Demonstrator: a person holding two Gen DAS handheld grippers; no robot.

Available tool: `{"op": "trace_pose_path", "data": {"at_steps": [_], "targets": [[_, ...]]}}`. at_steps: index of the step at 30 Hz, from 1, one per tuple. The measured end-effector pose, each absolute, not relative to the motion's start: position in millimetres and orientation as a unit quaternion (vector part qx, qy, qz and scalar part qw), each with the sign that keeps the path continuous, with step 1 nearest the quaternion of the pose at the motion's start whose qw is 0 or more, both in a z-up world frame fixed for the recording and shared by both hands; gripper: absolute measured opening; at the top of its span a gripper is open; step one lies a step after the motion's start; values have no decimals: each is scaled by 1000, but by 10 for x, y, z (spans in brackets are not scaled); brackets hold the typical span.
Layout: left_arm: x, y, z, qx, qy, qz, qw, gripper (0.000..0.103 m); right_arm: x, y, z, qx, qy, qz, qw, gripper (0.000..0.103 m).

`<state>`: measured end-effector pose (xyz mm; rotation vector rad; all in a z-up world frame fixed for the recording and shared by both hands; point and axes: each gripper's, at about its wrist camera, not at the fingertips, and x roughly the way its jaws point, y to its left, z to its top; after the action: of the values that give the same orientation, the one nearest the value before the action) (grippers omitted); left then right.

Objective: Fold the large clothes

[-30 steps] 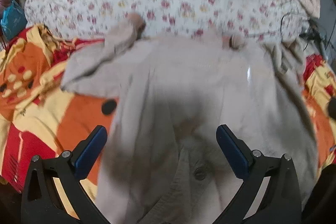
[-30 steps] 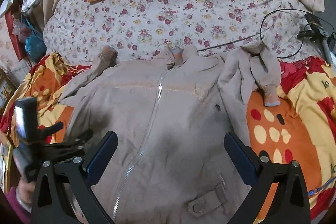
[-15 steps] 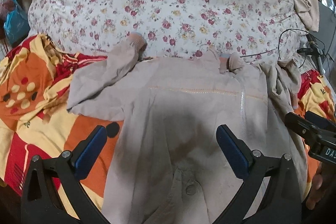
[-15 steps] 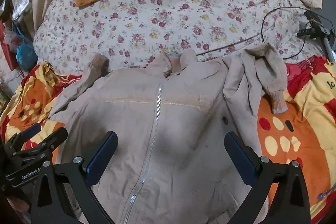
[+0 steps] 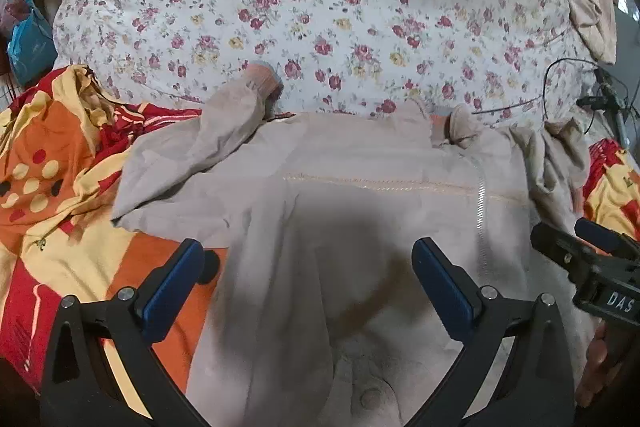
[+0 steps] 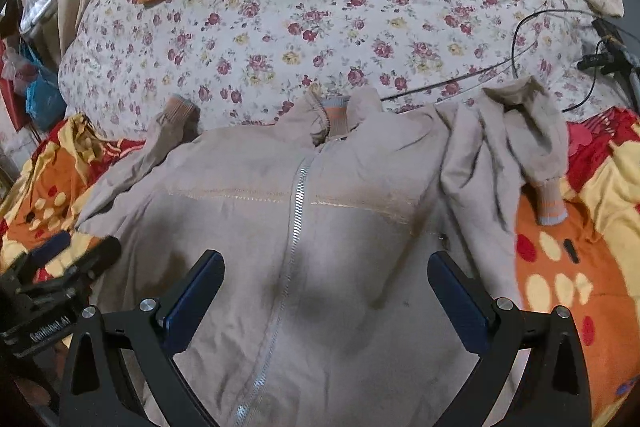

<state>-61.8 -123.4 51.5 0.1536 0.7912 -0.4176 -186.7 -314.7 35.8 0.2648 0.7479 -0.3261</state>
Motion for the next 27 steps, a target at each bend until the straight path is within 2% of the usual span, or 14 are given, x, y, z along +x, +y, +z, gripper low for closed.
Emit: {"op": "trace_pose_path", "data": {"at_steps": [19, 27], "targets": [[-476, -1337, 331, 105, 380, -203, 896, 103, -1629, -3133, 185, 94, 374, -139, 912, 102], [-391, -1263, 596, 101, 387, -205, 893, 103, -1688, -3133, 286, 84, 359, -146, 918, 101]]}}
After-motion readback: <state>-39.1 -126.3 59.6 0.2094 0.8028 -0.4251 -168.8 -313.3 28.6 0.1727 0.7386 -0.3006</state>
